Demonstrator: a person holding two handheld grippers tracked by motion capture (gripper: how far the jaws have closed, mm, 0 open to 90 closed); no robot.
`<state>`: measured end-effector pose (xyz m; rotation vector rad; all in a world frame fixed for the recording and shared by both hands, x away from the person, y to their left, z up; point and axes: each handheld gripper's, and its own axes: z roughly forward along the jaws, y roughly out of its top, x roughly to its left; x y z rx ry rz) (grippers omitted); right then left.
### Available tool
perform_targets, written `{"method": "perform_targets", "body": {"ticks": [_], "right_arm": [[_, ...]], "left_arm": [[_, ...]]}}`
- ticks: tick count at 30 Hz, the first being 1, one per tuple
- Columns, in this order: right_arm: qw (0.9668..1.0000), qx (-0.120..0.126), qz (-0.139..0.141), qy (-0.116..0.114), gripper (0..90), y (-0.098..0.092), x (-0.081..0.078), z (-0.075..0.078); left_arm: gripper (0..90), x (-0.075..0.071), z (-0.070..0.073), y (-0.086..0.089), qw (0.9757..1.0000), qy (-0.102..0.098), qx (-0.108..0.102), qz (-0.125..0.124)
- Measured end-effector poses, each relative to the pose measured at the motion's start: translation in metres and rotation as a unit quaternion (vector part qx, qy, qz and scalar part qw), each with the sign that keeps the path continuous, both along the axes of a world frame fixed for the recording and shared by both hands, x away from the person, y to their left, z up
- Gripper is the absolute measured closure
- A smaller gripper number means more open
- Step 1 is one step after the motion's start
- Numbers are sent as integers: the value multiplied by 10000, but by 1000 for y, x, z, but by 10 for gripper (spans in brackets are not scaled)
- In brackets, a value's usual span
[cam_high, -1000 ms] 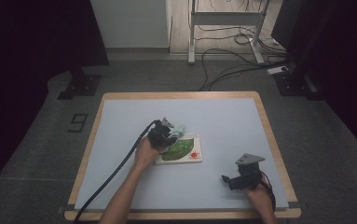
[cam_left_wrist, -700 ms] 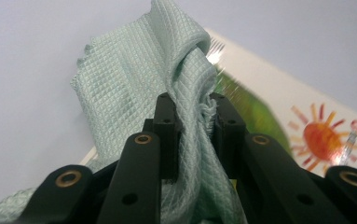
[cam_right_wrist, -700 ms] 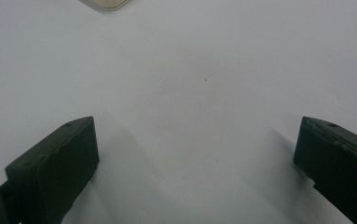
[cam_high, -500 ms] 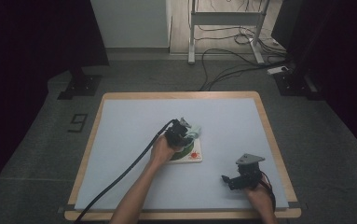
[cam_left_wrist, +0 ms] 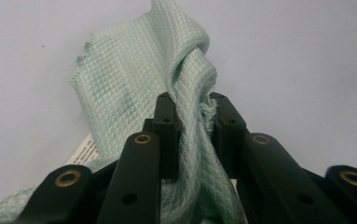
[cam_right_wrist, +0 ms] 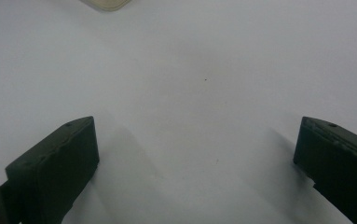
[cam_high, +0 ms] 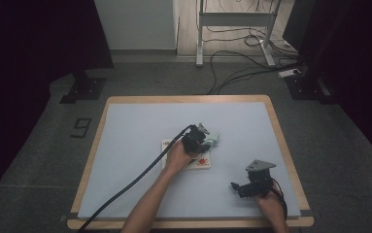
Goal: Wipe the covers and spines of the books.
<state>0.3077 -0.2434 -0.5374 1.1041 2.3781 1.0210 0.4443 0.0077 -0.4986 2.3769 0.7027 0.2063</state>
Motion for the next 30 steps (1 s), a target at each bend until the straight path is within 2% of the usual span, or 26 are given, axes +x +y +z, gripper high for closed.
{"method": "perform_targets", "body": {"ticks": [3, 8, 22, 30], "right_arm": [[10000, -4, 6, 5, 0, 0, 0, 0], [10000, -8, 6, 2, 0, 0, 0, 0], [10000, -7, 4, -7, 0, 0, 0, 0], [10000, -2, -1, -10, 0, 0, 0, 0]], "left_arm": [[750, -1, 4, 4, 10000, -36, -32, 14], [749, -4, 11, 14, 10000, -76, 43, 4], [747, -18, 35, 59, 9995, -225, 62, 191], [746, -25, 47, 90, 9989, -287, -3, 362]]}}
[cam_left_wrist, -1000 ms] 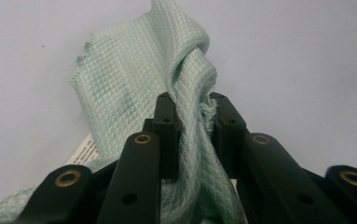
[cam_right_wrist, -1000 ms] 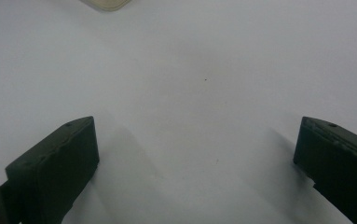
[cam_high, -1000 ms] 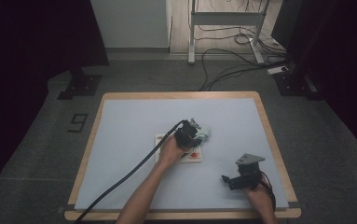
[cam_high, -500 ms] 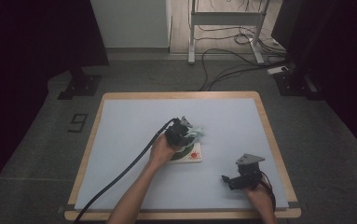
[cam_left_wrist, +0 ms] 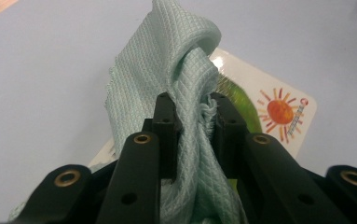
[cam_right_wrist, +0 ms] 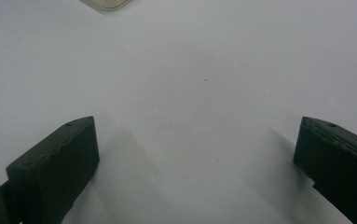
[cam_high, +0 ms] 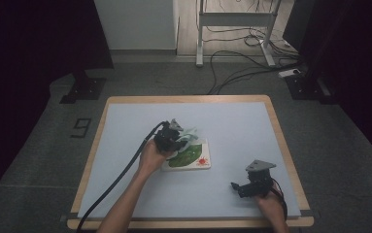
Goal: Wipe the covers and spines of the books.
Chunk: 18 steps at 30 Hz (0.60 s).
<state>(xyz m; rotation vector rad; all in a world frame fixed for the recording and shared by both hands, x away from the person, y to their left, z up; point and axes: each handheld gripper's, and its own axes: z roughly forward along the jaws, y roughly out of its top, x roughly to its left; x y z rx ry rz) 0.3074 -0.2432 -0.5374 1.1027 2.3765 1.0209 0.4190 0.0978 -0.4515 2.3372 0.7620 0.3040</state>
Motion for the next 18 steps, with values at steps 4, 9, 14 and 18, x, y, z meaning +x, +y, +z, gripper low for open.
{"method": "perform_targets", "body": {"ticks": [4, 9, 14, 18], "right_arm": [[10000, 2, 1, 3, 0, 0, 0, 0], [10000, 1, 2, -1, 0, 0, 0, 0], [10000, 2, -1, 2, 0, 0, 0, 0], [10000, 4, -7, 0, 0, 0, 0, 0]], "left_arm": [[746, -4, 5, 18, 9999, -26, -16, 131], [746, -10, 10, 38, 9996, -60, -42, 262], [745, -18, 12, 58, 9991, -96, -1, 419], [744, -24, 12, 74, 9985, -94, -11, 535]]}}
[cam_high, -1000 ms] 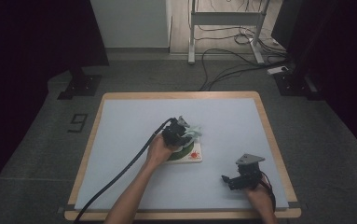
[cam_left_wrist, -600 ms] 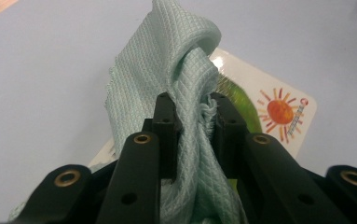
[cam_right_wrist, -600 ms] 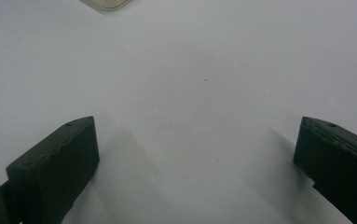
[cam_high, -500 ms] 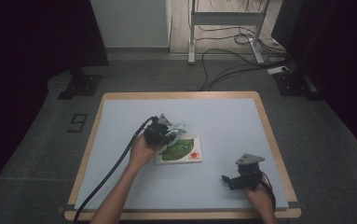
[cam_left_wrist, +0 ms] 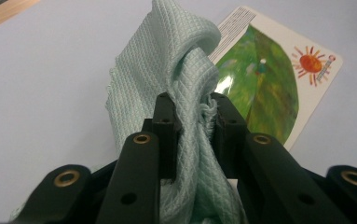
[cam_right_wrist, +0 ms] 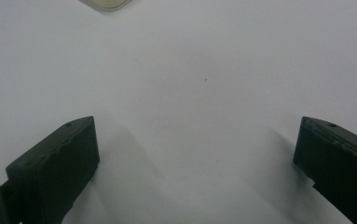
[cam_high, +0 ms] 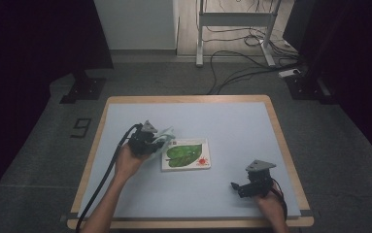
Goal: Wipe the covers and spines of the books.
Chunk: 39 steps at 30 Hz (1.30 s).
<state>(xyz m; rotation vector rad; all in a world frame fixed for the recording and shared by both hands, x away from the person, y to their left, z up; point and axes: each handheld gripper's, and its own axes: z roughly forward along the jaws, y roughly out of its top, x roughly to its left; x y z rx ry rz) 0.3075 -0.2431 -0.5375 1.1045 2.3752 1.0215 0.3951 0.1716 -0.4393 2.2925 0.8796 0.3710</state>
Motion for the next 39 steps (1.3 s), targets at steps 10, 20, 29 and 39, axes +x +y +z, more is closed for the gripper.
{"method": "perform_targets", "body": {"ticks": [10, 20, 29, 39], "right_arm": [[10000, -3, 2, 5, 0, 0, 0, 0], [10000, -3, 2, 4, 0, 0, 0, 0], [10000, -5, -2, 6, 0, 0, 0, 0], [10000, -5, -3, 3, 0, 0, 0, 0]], "left_arm": [[743, -19, 3, 37, 9996, 19, -162, 238], [740, -45, -3, 68, 9986, 83, -324, 405], [733, -65, -19, 90, 9974, 142, -417, 573], [719, -73, -42, 96, 9969, 276, -360, 638]]}}
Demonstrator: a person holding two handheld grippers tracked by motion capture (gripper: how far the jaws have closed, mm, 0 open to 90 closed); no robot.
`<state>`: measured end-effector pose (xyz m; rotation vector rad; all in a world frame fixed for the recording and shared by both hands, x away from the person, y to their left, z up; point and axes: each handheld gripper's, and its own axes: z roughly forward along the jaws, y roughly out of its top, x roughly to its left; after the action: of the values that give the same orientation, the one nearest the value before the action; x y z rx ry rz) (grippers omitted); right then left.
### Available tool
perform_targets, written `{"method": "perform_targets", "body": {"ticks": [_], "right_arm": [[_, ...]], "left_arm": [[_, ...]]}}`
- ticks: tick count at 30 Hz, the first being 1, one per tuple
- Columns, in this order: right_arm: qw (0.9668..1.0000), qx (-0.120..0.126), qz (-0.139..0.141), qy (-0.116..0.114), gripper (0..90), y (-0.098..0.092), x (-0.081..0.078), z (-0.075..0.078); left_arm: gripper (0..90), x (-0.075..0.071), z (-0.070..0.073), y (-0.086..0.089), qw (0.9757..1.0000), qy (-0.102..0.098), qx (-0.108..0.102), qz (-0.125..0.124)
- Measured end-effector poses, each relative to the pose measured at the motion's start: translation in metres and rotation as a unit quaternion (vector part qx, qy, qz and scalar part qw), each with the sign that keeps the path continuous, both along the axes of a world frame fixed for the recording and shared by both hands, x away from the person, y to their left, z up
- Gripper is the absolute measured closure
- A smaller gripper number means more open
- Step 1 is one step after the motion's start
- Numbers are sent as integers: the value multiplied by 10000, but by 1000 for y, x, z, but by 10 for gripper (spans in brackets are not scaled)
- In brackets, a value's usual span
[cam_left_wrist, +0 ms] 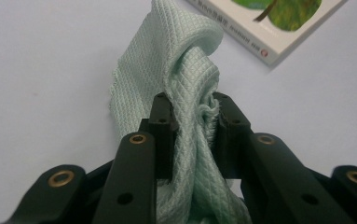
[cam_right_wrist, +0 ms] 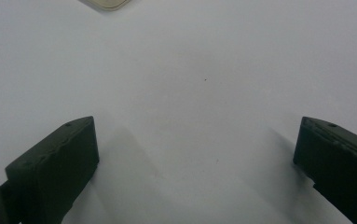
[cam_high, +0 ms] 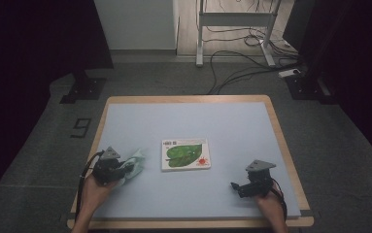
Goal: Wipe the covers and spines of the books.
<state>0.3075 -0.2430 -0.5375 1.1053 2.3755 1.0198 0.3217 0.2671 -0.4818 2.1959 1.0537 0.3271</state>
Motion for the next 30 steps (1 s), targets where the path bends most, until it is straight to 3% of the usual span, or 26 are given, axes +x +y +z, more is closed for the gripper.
{"method": "perform_targets", "body": {"ticks": [8, 18, 21, 25, 30], "right_arm": [[10000, 0, -1, 2, 0, 0, 0, 0], [10000, 0, -1, 0, 0, 0, 0, 0], [10000, 0, -2, 0, 0, 0, 0, 0], [10000, 1, -2, 3, 0, 0, 0, 0], [10000, -5, 1, 5, 0, 0, 0, 0]], "left_arm": [[708, 1, -18, -3, 9998, 173, 93, -4], [672, 2, -29, -1, 9995, 289, -111, -18], [591, 2, -29, -1, 9992, 344, -202, -83], [396, 1, -23, 1, 9995, 286, -125, -6], [198, -3, -9, 3, 9997, 121, -199, 67]]}}
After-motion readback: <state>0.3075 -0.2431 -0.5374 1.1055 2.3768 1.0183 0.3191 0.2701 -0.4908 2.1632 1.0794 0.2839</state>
